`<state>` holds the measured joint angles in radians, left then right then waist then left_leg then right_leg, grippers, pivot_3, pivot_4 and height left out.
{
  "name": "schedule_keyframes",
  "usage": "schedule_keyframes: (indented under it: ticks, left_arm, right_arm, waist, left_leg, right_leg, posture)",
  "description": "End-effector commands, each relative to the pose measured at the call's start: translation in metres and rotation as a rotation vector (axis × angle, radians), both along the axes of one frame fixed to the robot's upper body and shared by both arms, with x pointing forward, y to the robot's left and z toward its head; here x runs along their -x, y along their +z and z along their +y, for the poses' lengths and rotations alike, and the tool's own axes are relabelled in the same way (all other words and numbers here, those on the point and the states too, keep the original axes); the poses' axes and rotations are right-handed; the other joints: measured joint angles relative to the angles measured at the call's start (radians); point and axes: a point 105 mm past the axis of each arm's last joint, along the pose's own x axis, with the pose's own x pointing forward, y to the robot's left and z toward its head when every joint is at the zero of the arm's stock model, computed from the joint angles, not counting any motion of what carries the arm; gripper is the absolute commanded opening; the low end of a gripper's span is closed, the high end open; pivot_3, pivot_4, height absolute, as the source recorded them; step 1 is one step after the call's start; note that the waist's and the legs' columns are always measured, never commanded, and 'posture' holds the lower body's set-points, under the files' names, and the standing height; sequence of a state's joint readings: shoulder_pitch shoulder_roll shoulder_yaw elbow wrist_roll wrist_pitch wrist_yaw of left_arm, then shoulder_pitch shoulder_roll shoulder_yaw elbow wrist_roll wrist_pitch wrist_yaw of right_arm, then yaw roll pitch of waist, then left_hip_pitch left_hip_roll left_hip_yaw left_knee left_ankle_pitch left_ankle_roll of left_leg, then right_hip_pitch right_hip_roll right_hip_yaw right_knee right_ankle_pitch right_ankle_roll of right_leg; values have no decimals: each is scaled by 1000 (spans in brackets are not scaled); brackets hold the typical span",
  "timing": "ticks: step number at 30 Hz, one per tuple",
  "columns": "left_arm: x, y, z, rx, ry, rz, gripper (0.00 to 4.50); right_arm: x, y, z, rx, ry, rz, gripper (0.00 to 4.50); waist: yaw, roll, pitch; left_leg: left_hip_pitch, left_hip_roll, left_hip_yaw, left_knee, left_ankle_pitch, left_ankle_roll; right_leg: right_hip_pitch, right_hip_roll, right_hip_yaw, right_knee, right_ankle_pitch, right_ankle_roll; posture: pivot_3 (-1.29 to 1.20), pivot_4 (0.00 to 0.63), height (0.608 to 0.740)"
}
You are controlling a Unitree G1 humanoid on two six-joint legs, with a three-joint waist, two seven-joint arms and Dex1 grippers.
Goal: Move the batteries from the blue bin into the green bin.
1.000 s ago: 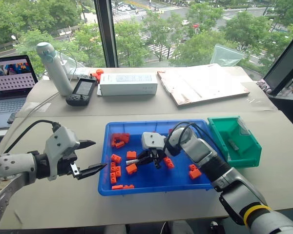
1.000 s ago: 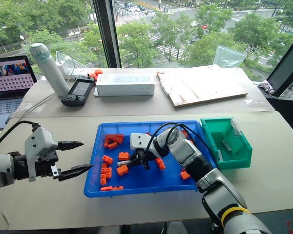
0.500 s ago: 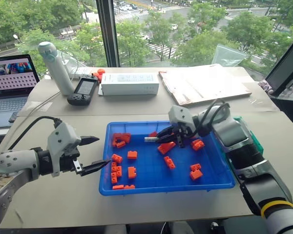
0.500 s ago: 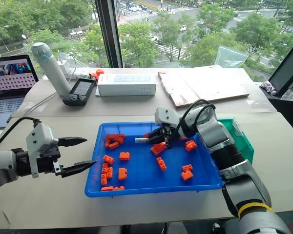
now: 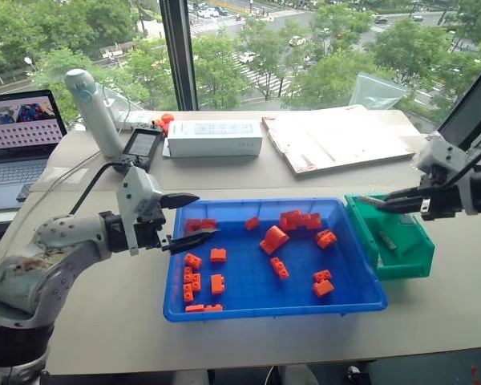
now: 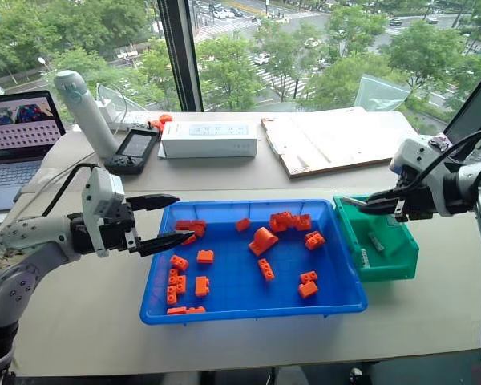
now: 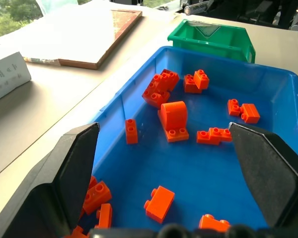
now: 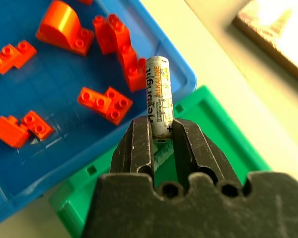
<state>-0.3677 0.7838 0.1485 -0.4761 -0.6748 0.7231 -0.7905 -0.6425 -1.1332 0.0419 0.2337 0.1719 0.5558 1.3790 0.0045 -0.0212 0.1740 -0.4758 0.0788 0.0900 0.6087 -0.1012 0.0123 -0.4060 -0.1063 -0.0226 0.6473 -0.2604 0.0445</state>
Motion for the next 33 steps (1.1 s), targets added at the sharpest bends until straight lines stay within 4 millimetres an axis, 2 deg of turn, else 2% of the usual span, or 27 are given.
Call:
schedule_keyframes:
  ticks: [1,3,5,10,13,17,23,28,33]
  left_arm:
    - [-6,15,0,33,39,-86,4500]
    - [-10,15,-1,31,75,-110,4500]
    - [-10,10,-1,6,93,-106,4500]
    - [-16,11,11,16,160,-122,4500]
    - [-20,16,21,40,217,-145,4500]
    - [-21,19,32,63,272,-159,4500]
    - [-12,9,55,103,372,-119,4500]
    - [-8,1,65,143,412,-79,4500]
    - [-5,-15,64,125,413,-26,4500]
  right_arm:
    - [3,12,-10,36,-56,-81,249]
    - [3,8,-16,58,-83,-94,1256]
    - [2,8,-16,60,-90,-99,1780]
    - [-5,21,-15,36,-103,-154,3569]
    - [-18,34,-8,-18,-94,-289,4471]
    - [-27,50,6,-179,-85,-419,4471]
    - [-16,41,21,-422,-105,-381,4471]
    - [-13,35,32,-479,-94,-409,4471]
    - [-15,25,38,-540,-106,-405,4471]
  waist:
    - [-2,0,0]
    - [1,0,0]
    - [3,0,0]
    - [6,0,0]
    - [6,0,0]
    - [7,0,0]
    - [11,0,0]
    - [9,0,0]
    - [8,0,0]
  left_leg:
    - [0,0,0,0,0,0]
    - [0,0,0,0,0,0]
    - [0,-1,0,1,0,0]
    - [0,-1,1,1,-2,-2]
    - [0,-1,1,1,-2,-3]
    - [0,-1,0,2,-2,-2]
    - [0,-1,0,2,-1,2]
    - [0,-1,0,2,-1,1]
    - [0,-1,0,3,-3,-2]
  right_leg:
    - [0,0,1,0,0,0]
    - [0,0,1,0,0,1]
    - [0,0,2,0,0,1]
    - [0,0,3,0,1,2]
    - [0,0,3,0,1,2]
    - [1,0,2,-1,1,2]
    - [2,0,2,-1,1,3]
    - [2,0,2,0,1,3]
    - [2,0,2,0,2,3]
  posture:
    - [0,150,740]
    - [0,150,740]
    - [0,150,740]
    - [0,150,740]
    - [0,150,740]
    - [0,150,740]
    - [0,150,740]
    - [0,150,740]
    - [0,150,740]
